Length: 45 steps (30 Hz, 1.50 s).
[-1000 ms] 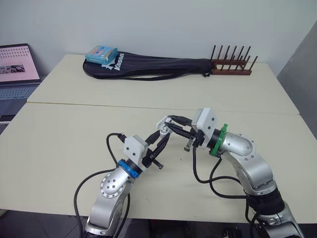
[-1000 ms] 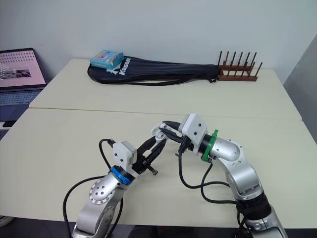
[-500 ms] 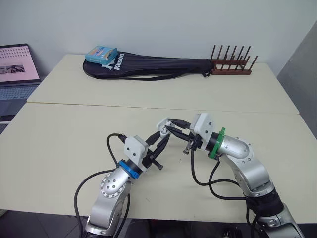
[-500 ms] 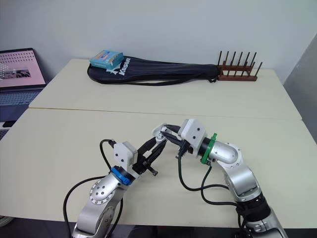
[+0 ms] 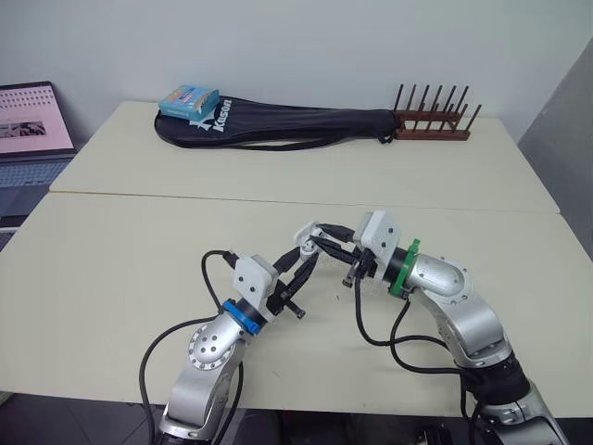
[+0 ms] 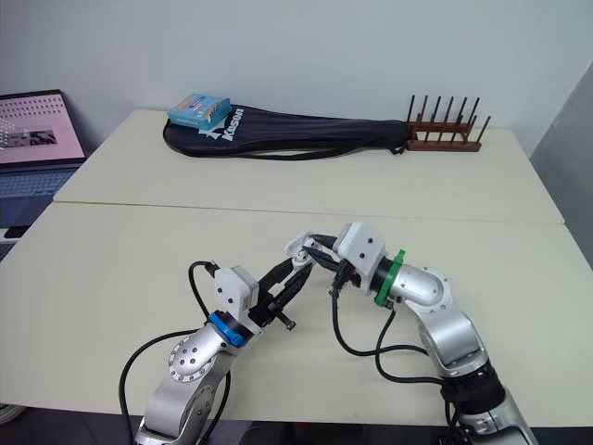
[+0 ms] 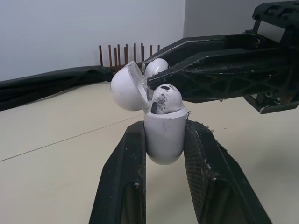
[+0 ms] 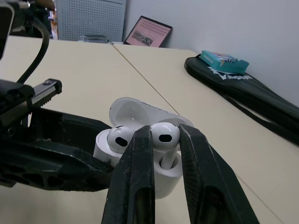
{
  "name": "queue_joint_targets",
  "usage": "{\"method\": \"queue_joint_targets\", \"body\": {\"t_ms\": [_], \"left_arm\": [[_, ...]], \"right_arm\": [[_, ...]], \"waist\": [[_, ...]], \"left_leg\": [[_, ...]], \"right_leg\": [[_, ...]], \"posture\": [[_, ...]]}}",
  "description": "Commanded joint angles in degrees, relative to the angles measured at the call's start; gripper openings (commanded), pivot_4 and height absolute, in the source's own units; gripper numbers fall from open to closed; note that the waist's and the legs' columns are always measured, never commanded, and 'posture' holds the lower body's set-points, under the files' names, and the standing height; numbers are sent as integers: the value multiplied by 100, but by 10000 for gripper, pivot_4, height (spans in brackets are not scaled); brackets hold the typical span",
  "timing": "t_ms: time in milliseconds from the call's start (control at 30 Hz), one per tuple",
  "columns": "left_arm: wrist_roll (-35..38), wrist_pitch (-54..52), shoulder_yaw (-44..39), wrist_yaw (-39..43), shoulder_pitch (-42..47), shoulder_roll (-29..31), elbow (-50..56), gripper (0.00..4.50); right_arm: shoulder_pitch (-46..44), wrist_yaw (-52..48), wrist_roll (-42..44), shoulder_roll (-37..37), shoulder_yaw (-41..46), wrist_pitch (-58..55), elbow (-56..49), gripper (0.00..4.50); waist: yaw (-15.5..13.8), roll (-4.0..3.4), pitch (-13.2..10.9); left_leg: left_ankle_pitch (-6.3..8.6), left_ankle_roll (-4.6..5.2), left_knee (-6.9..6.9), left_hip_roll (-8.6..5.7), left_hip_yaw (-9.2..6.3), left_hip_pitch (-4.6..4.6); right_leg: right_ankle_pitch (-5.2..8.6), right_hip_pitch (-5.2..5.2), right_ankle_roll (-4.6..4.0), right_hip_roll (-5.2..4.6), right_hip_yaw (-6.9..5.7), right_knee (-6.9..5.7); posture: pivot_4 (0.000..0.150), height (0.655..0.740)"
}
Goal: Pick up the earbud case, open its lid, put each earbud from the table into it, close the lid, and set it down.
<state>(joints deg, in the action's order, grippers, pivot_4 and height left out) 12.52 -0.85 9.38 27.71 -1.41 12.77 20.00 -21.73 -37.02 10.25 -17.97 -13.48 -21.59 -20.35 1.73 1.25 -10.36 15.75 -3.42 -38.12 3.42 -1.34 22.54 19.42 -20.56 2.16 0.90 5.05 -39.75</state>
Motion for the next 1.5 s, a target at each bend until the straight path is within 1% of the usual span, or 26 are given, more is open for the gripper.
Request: {"method": "queue_joint_targets", "body": {"t_ms": [33, 100, 233, 567, 733, 867, 967, 1100, 1233, 1300, 1400, 1500], "left_arm": [[-12, 155, 24, -13, 52, -29, 269, 7744], [-17, 151, 26, -22, 36, -29, 285, 7744], [-19, 161, 45, -26, 16, -34, 293, 7744], [4, 169, 49, -4, 44, -27, 279, 7744], [11, 166, 39, 3, 46, -25, 289, 7744], [15, 161, 36, 11, 55, -22, 284, 7744], [7, 155, 39, 23, 47, -25, 289, 7744], [2, 158, 22, 33, 59, -23, 265, 7744], [60, 137, 33, 143, 92, 13, 190, 7744], [241, 26, 105, 391, 187, 68, 117, 7744], [705, -379, 266, 980, 474, 193, 19, 7744], [1269, -1079, 406, 1588, 844, 377, -62, 7744]], "right_arm": [[26, 195, 506, 132, 371, -703, -255, 3966], [30, 206, 702, 134, 444, -967, -342, 3966], [45, 210, 675, -28, 397, -1033, -430, 3966], [76, 40, 66, -376, -54, -67, -367, 3966], [144, 11, 8, -412, -86, 145, -323, 3966], [155, 0, 57, -389, -38, 169, -312, 18229], [161, -72, 177, -459, 73, 80, -415, 27738], [191, -253, 574, -704, 463, -246, -718, 28014], [280, -603, 1135, -1356, 1089, -739, -1031, 28014], [337, -791, 1154, -1795, 1348, -761, -1019, 28014], [375, -1108, 1245, -2342, 1665, -738, -875, 28014], [195, -1444, 1259, -2780, 1776, -690, -580, 22231]], "waist": [[0, 0, 0], [0, 0, 0], [2, 0, 0], [2, 0, 0], [2, 0, 0], [2, 0, 0], [2, 0, 0], [-2, 0, 0], [-11, 0, -1], [-13, -1, -1], [-11, -1, -1], [-6, -1, -1]], "left_leg": [[0, 0, 0, 0, 0, 0], [0, 0, 0, 0, 1, 1], [0, 0, 0, -1, 2, 1], [0, 0, 1, -1, 4, 5], [0, 0, 1, -1, 4, 6], [0, 0, 1, -1, 5, 6], [0, 0, 1, -1, 4, 6], [0, 0, 1, -1, 3, 11], [0, 0, 1, -3, 2, 15], [0, 1, 1, -4, 3, 14], [0, 1, 1, -7, 7, 17], [0, 1, 1, -8, 16, 15]], "right_leg": [[0, 0, 0, 0, 0, 0], [0, 0, 0, 0, 1, 1], [0, -1, 0, -1, 1, 2], [0, -8, 1, 1, 1, 2], [0, -9, 0, 1, 1, 2], [0, -9, 0, 1, 1, 2], [0, -9, 0, 1, 1, 2], [0, -9, 0, 0, 1, 7], [0, -10, 0, -2, 1, 9], [0, -9, 0, -2, 1, 11], [0, -8, 0, -1, -1, 11], [0, -8, 0, 2, -3, 10]], "posture": [[1500, 7274], [1500, 7274], [1500, 7274], [1500, 7274], [1500, 7274], [1500, 7274], [1500, 7274], [1500, 7274], [1500, 7274], [1500, 7274], [1500, 7274], [1500, 7274]]}}
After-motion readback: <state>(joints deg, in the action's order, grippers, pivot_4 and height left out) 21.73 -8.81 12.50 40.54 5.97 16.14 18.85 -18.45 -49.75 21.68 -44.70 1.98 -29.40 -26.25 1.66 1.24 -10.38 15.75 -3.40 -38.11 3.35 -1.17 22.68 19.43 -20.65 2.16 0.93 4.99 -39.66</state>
